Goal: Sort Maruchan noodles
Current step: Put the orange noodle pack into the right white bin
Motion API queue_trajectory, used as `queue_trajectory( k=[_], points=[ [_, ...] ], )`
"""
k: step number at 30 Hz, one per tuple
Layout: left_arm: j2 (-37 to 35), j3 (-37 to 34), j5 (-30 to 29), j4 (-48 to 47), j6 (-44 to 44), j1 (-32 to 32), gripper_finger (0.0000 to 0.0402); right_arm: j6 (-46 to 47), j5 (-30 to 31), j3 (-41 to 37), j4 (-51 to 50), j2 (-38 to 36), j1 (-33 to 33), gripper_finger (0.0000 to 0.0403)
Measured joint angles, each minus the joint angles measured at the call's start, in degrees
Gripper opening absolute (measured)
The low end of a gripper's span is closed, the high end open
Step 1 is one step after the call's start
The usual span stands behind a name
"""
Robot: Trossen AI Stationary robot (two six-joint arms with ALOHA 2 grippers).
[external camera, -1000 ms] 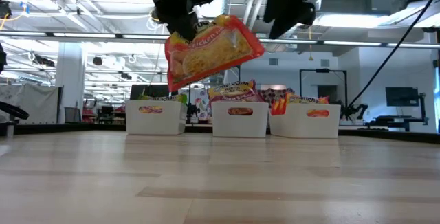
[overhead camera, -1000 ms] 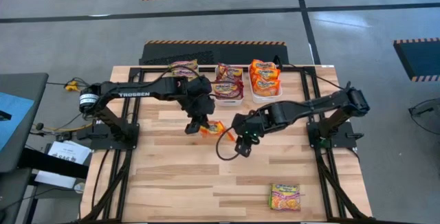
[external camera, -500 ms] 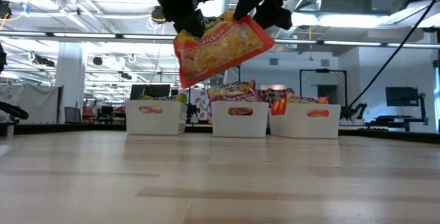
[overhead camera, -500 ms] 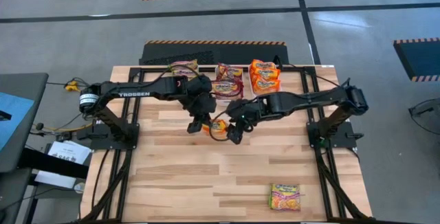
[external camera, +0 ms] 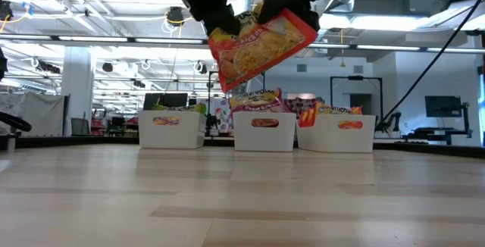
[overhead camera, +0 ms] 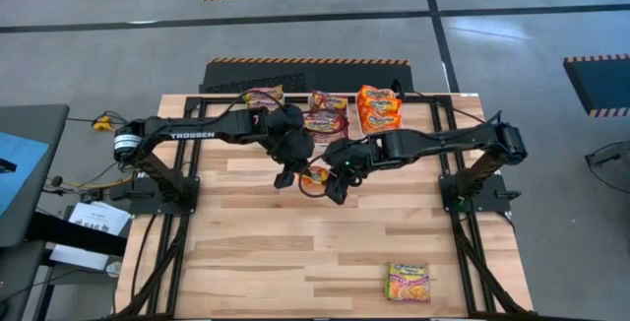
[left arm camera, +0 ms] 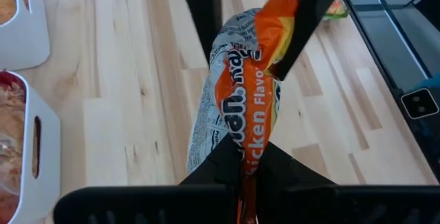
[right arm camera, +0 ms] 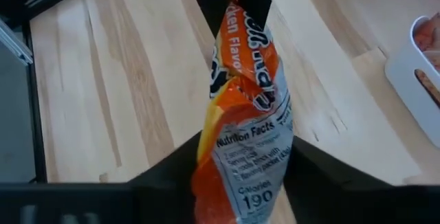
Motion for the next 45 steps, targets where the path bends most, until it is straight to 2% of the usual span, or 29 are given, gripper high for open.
queue_trajectory(
  k=[8, 11, 26, 31, 37, 41, 45],
  points=[
    [0.0, 0.0, 0.0, 0.06, -5.77, 0.0, 0.0007, 4.94, -0.17, 0.0, -0.02, 0.0, 0.0, 0.004],
    [0.0, 0.0, 0.25, 0.03, -6.78, 0.1, 0.0012, 5.25, -0.2, 0.0, 0.07, 0.0, 0.01, 0.0012],
    [-0.16, 0.0, 3.36, 0.96, -12.55, 0.27, 0.0143, 8.51, -1.68, 0.0, -1.81, -0.22, 0.91, 0.0014],
    [-1.06, 0.04, 8.5, 1.22, -13.01, 2.09, 0.0151, 9.83, -1.68, 0.0, -7.08, -2.52, 1.7, 0.0013],
    [-2.96, 0.04, 9.11, 4.02, -15.5, 4.37, 0.0151, 8.54, -0.83, 0.0, -15.86, -5.83, 0.75, 0.0013],
    [-4.25, 0.04, 9.09, 4.05, -15.77, 5.77, 0.0151, 4.46, 2.6, 0.0, -23.14, -8.54, -2.73, 0.0014],
    [-5.21, 0.04, 9.09, 4.04, -17.04, 6.6, 0.0151, -2.38, 3.78, 0.02, -27.28, -12.19, -9.22, 0.0015]
  ],
)
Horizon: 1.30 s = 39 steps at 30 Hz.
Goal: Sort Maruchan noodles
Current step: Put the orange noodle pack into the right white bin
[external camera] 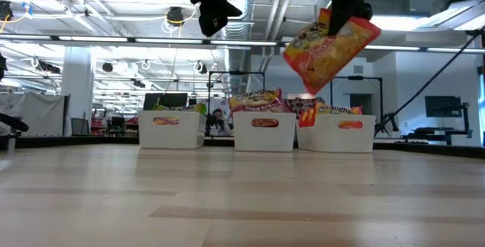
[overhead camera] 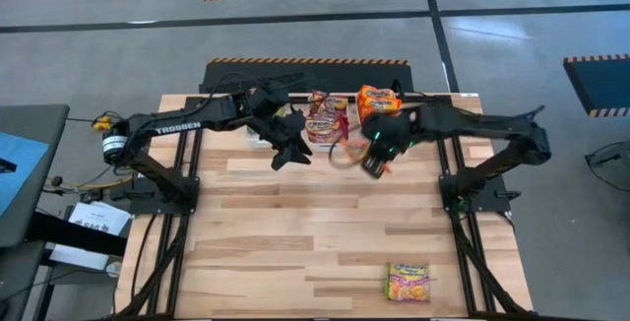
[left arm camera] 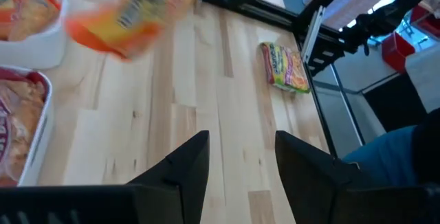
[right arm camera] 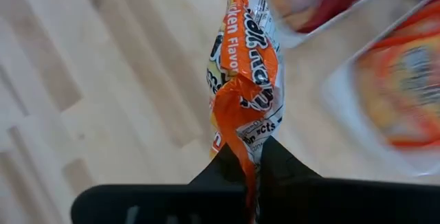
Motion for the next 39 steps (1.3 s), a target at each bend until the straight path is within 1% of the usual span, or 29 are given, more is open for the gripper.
queue_trajectory(
  k=[4, 8, 12, 16, 18, 21, 25, 32, 39],
  points=[
    [-0.49, -0.02, -0.4, 0.06, -0.2, 0.69, 0.0151, -10.84, -0.36, -0.02, 0.06, -3.47, -8.63, 0.0016],
    [-0.56, 0.0, -1.86, 1.89, 0.22, 1.53, 0.0151, -25.16, -1.16, -0.02, 0.49, -5.05, -17.02, 0.0016],
    [-0.56, 0.0, -2.1, 4.92, 0.21, 2.84, 0.0151, -35.43, -7.5, -1.06, 1.25, -4.69, -24.82, 0.0017],
    [-0.56, 0.0, -2.09, 7.93, -0.81, 4.41, 0.0151, -44.39, -12.11, -6.83, 4.02, -4.68, -31.28, 0.0017],
    [-0.56, 0.0, -2.44, 8.73, -1.06, 5.31, 0.0151, -47.66, -12.58, -9.61, 4.84, -4.64, -34.01, 0.0017],
    [-0.54, 0.0, -4.88, 9.39, -1.11, 6.13, 0.0151, -51.79, -13.74, -12.37, 9.1, -4.64, -36.42, 0.0017],
    [-0.54, 0.0, -6.83, 9.95, -1.33, 7.05, 0.0151, -55.81, -19.35, -13.8, 10.72, -4.66, -38.48, 0.0017],
    [-0.54, 0.0, -9.13, 9.93, -1.27, 8.07, 0.0151, -55.89, -20.35, -17.11, 15.69, -3.96, -39.58, 0.0017],
    [-0.54, 0.0, -9.09, 10.0, -0.85, 9.32, 0.0151, -55.84, -20.45, -17.99, 18.78, 2.7, -39.41, 0.0017]
  ],
)
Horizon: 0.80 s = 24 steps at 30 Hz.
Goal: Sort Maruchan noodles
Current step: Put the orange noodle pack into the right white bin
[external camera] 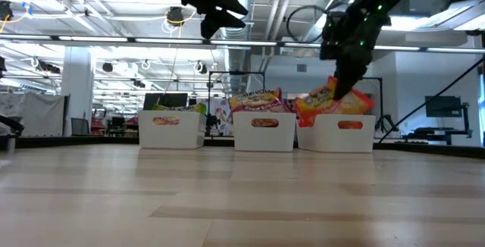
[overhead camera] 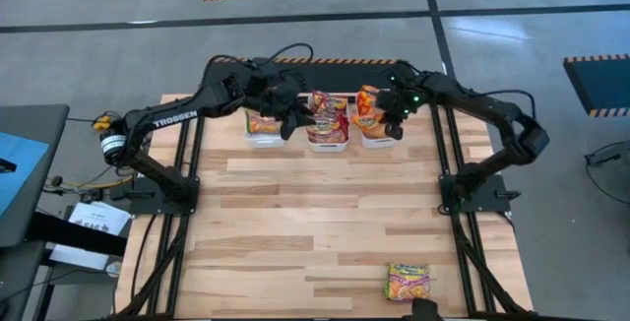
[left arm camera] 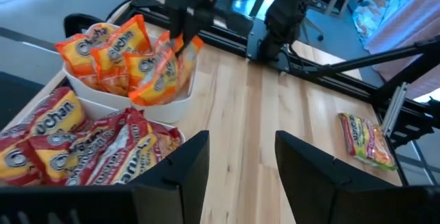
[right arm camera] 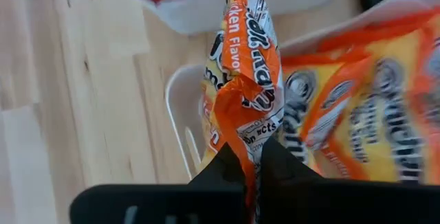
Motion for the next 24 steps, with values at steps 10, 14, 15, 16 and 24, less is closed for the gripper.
queue_trajectory(
  k=[10, 14, 15, 16, 24],
  points=[
    [0.0, -0.01, -0.01, -0.03, 0.04, 2.53, 0.0151, 7.62, 2.84, 0.07, 1.07, 7.23, 0.0, 0.0027],
    [0.0, -0.01, 0.03, -0.2, 0.06, 3.03, 0.0151, 10.57, 3.35, 0.07, 0.54, 7.58, 0.09, 0.0048],
    [0.0, -0.02, 0.04, -0.34, 0.26, 3.15, 0.0151, 10.72, 3.44, 0.07, 0.43, 7.58, 0.39, 0.0055],
    [0.0, -0.02, 0.02, -0.49, 0.75, 3.25, 0.0151, 10.86, 3.71, 0.07, 0.13, 7.57, 0.63, 0.0062],
    [0.02, -0.02, 0.12, -0.61, 4.36, 3.27, 0.0151, 15.19, 4.94, 0.07, -5.54, 7.17, 1.51, 0.0153]
  ],
)
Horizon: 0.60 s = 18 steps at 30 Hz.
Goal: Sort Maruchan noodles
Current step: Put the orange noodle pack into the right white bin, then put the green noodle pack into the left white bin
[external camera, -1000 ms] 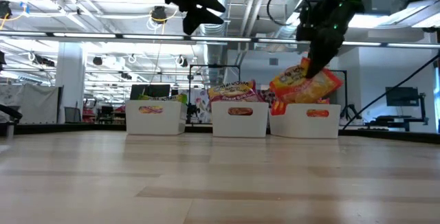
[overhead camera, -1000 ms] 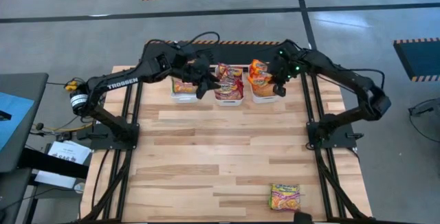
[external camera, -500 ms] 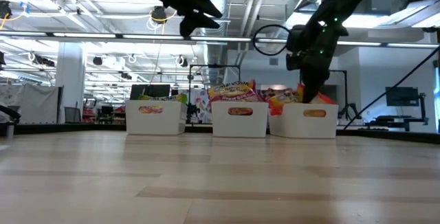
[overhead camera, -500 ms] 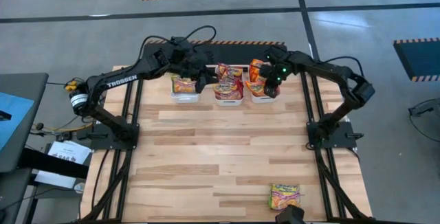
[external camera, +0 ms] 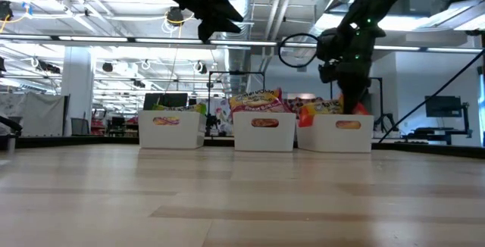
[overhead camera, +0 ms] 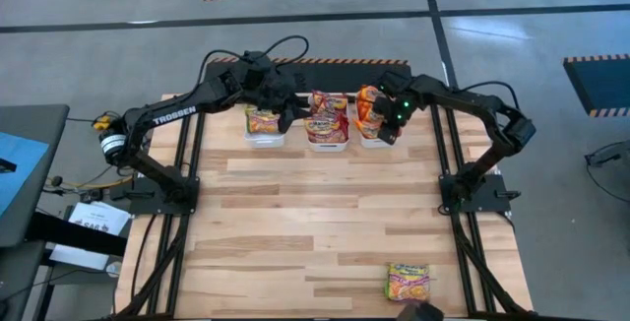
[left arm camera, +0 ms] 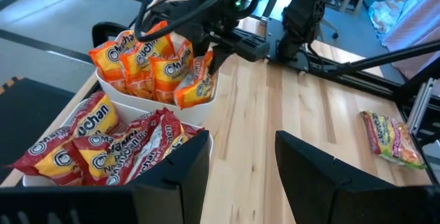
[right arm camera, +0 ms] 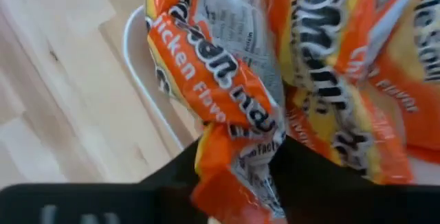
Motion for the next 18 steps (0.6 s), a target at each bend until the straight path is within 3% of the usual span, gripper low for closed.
queue_trajectory(
  k=[8, 18],
  points=[
    [0.0, 0.0, 0.01, 0.0, 0.02, 0.52, 0.0151, 5.08, -0.04, 2.32, -6.42, -0.57, 0.02, 0.0231],
    [0.0, 0.0, 0.59, -0.69, -0.68, 0.96, 0.0151, 6.03, -0.11, 12.99, -10.64, -0.57, 0.02, 0.0239]
  ],
)
